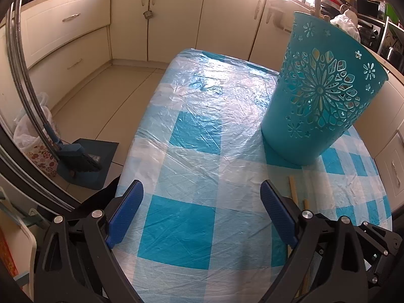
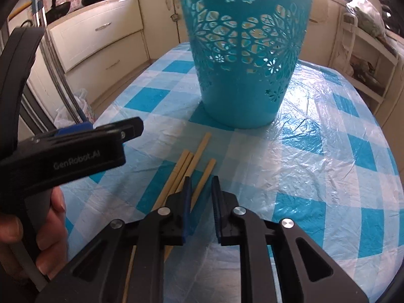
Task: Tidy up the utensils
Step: 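Grasp a chopstick with the right gripper while the left gripper reaches toward the chopsticks, then grasp a chopstick with the left gripper while the right gripper holds its chopstick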
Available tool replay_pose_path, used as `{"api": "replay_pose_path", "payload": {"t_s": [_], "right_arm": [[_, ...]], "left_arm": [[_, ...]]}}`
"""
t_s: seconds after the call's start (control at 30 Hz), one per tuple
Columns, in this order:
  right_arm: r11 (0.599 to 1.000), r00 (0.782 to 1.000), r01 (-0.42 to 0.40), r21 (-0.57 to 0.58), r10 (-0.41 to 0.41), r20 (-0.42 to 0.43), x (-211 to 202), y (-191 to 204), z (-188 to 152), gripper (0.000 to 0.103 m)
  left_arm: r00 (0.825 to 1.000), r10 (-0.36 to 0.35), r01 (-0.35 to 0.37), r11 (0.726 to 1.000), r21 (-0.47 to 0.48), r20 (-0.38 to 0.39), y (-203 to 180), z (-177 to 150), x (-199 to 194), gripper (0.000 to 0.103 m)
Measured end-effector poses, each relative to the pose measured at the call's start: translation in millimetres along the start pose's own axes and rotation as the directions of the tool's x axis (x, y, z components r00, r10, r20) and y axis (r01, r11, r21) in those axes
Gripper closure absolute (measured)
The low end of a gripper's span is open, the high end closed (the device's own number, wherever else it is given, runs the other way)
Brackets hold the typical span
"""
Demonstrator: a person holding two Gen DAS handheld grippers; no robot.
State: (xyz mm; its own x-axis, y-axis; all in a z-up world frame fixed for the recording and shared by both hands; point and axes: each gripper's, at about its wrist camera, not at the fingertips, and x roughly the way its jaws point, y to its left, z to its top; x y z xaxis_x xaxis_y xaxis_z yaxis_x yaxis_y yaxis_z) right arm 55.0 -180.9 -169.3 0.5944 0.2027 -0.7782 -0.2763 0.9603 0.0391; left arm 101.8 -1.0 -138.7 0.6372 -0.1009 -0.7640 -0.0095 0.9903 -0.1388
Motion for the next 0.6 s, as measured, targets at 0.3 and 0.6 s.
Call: {"api": "replay_pose_path", "payload": {"t_s": [0.3, 0.6], "right_arm": [[0.996, 0.997, 0.077, 0.04, -0.078, 0.016, -14, -50, -11, 0.097], [0.994, 0.999, 0.032, 0.108, -0.034, 0.017, -15, -65, -13, 0.097]], "left_arm": [[0.997, -0.062, 0.071, 0.974, 0.214, -0.048, -42, -17, -8, 0.013], [0.997, 0.009, 0.01, 0.969, 0.249, -0.072, -51, -27, -6, 0.017]]}}
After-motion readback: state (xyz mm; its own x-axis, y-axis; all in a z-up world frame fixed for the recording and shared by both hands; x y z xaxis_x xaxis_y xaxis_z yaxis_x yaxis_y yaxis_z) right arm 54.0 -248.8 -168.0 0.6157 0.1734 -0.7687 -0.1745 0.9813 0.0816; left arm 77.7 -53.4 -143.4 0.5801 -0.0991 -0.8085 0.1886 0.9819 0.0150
